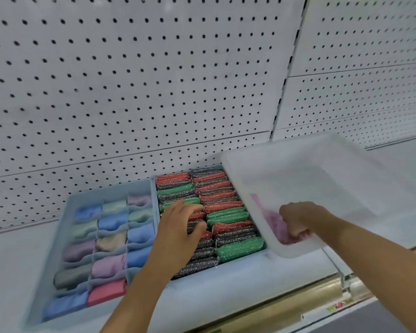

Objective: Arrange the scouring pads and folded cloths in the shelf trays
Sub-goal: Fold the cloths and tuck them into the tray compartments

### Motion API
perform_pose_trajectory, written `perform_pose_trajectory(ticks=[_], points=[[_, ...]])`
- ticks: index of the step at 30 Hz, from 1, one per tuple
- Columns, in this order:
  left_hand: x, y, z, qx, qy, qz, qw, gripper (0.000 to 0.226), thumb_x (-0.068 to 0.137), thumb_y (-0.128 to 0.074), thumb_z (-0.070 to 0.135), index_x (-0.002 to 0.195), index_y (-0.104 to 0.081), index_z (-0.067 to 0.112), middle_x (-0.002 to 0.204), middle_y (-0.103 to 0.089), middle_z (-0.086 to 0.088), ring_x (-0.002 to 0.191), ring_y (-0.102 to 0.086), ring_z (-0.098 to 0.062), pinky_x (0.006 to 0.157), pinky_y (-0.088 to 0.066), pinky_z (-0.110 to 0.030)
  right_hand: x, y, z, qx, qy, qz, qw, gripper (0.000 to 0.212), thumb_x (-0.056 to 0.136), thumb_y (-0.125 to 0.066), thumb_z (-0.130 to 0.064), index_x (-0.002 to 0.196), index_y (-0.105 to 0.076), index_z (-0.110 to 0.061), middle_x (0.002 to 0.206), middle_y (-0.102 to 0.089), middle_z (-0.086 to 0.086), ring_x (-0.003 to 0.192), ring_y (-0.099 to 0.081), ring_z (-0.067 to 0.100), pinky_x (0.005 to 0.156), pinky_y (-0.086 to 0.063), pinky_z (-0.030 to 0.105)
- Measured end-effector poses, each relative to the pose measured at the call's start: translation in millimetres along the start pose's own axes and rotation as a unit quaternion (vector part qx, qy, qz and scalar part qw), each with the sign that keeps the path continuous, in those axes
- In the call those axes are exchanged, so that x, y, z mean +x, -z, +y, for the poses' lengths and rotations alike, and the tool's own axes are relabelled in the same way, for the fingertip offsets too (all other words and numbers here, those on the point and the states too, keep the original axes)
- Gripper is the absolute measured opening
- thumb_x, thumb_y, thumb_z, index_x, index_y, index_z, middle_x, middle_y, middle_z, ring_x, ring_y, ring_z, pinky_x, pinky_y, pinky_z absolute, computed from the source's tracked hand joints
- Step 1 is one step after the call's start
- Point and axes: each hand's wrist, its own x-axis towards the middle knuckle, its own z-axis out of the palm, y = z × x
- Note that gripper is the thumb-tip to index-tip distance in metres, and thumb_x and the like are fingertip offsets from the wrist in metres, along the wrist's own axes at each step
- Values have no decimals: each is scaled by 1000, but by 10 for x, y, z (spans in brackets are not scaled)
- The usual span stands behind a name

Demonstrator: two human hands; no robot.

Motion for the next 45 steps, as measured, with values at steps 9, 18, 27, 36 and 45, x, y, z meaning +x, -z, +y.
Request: perform_pose_trajectory(ticks=[9,18,27,36,45], points=[[108,263,486,-152,-17,-34,988,26,95,-55,39,120,-62,34,117,-61,29,111,-52,15,97,-41,-13,-480,481,176,598,289,90,742,30,87,-67,-15,85,-55,12,69,-55,11,58,-51,15,54,-39,24],[263,672,991,-404,15,75,912,9,82,-73,26,86,-76,19,83,-74,-1,78,-69,-14,75,-58,-33,-1151,721,-800,659,363,224,619,23,84,-68,-17,83,-63,6,70,-64,22,54,-54,20,50,-45,25],[433,1583,798,-292,-75,-17,953,22,93,-64,18,89,-67,-4,78,-63,-27,68,-53,-18,63,-43,-36,-1365,1273,-1143,514,381,309,704,60,67,-84,-39,120,-59,-24,111,-67,-9,103,-63,2,85,-52,24],[362,2048,615,-351,-61,52,933,7,91,-66,21,96,-69,18,86,-71,-11,78,-65,-15,73,-55,-32,-1527,1747,-1618,581,427,300,624,28,74,-79,-16,80,-62,5,77,-62,21,70,-59,20,62,-48,32],[83,2196,55,-229,38,-18,972,12,90,-66,9,79,-72,10,69,-72,-1,64,-66,-13,72,-60,-30,-1524,1737,-1628,660,333,399,543,28,86,-70,-21,70,-60,1,48,-45,0,40,-40,10,35,-30,15]])
